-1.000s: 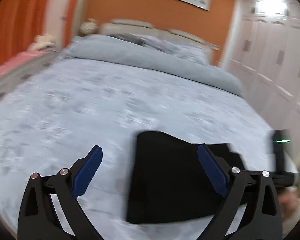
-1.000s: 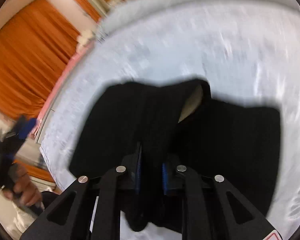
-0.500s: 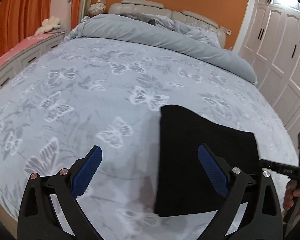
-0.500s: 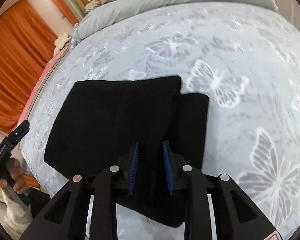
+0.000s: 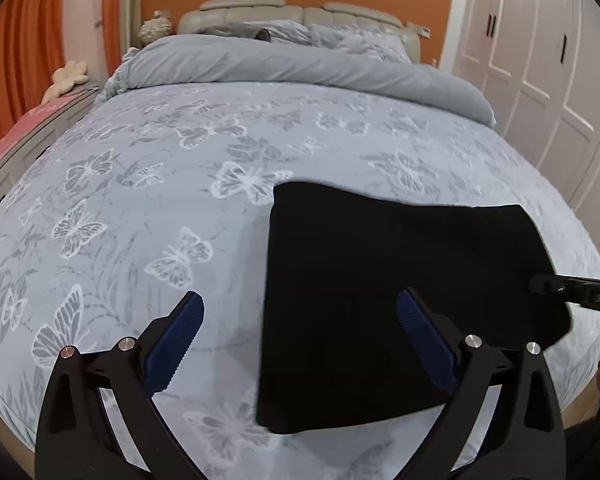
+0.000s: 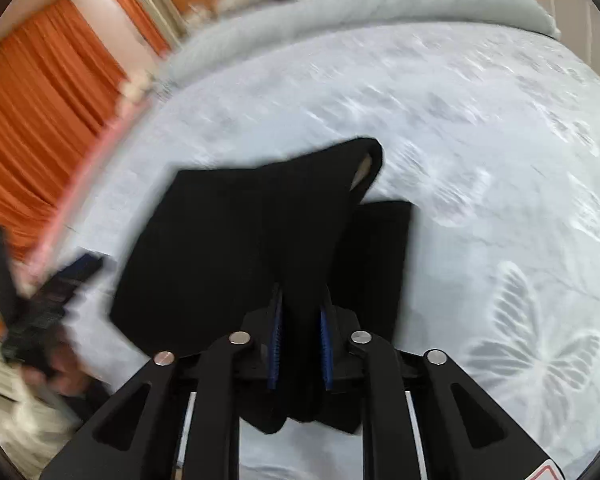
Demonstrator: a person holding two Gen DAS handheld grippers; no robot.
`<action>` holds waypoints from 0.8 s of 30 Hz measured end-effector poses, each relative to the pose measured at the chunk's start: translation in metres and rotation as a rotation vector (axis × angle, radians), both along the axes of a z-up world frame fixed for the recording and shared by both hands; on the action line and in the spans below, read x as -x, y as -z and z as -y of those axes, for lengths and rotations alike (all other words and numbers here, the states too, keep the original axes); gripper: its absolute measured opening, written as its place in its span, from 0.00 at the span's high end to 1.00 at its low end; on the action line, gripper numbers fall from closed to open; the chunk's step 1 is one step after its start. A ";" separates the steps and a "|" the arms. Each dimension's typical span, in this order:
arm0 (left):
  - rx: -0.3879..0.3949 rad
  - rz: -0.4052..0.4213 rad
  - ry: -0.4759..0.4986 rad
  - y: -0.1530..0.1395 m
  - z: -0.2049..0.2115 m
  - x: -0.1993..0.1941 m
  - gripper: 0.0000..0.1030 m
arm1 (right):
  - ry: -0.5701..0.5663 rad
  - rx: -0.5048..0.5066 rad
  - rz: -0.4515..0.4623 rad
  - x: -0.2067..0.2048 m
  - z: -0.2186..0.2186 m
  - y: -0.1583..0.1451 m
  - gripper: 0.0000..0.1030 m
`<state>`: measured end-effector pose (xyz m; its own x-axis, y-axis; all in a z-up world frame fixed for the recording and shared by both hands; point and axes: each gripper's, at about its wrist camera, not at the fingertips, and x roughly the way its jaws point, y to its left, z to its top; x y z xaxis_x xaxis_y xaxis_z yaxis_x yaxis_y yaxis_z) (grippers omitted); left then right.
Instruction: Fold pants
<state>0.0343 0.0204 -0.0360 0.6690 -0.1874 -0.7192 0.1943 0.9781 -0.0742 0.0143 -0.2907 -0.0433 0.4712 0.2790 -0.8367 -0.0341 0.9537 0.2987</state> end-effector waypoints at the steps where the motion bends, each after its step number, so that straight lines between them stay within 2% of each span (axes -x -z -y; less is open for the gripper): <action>1: -0.009 -0.014 0.006 0.005 0.002 -0.001 0.07 | 0.006 0.056 -0.081 -0.008 0.001 0.022 0.71; 3: -0.026 -0.047 0.007 0.012 0.002 -0.005 0.07 | 0.036 0.000 -0.055 -0.008 0.003 0.022 0.67; 5: -0.014 -0.078 -0.005 0.016 -0.006 -0.008 0.07 | 0.045 0.011 -0.024 0.000 0.005 0.009 0.50; 6: 0.023 -0.098 -0.021 0.017 -0.014 -0.009 0.07 | 0.070 0.045 0.016 0.008 0.009 0.000 0.33; 7: 0.058 -0.117 -0.029 0.018 -0.021 -0.011 0.07 | 0.084 0.062 0.032 0.012 0.010 -0.003 0.28; 9: 0.161 -0.195 -0.048 0.028 -0.038 -0.018 0.07 | 0.103 0.043 0.027 0.013 0.016 -0.001 0.26; 11: 0.212 -0.291 -0.050 0.045 -0.044 -0.027 0.07 | 0.110 -0.059 -0.046 0.006 0.024 0.017 0.25; 13: 0.325 -0.406 -0.045 0.069 -0.049 -0.036 0.07 | 0.109 -0.141 -0.138 -0.006 0.026 0.042 0.26; 14: 0.381 -0.455 -0.039 0.078 -0.050 -0.040 0.15 | 0.111 -0.173 -0.150 -0.008 0.025 0.052 0.29; 15: 0.411 -0.478 -0.033 0.082 -0.050 -0.042 0.23 | 0.109 -0.207 -0.136 -0.010 0.023 0.058 0.44; 16: 0.443 -0.478 0.002 0.081 -0.047 -0.044 0.55 | 0.096 -0.209 -0.121 -0.012 0.017 0.057 0.58; 18: 0.451 -0.461 0.007 0.068 -0.048 -0.041 0.62 | 0.061 -0.201 -0.058 -0.010 0.009 0.031 0.64; 20: 0.489 -0.416 0.035 0.045 -0.055 -0.030 0.66 | 0.001 -0.257 0.030 0.001 0.003 -0.003 0.66; 21: 0.494 -0.392 0.054 0.030 -0.059 -0.021 0.66 | -0.041 -0.257 0.071 0.009 -0.002 -0.019 0.66; 22: 0.464 -0.361 0.065 0.018 -0.062 -0.010 0.65 | -0.066 -0.250 0.088 0.018 -0.005 -0.027 0.64; 24: 0.423 -0.337 0.069 0.014 -0.069 0.003 0.56 | -0.088 -0.192 0.054 0.025 -0.007 -0.020 0.58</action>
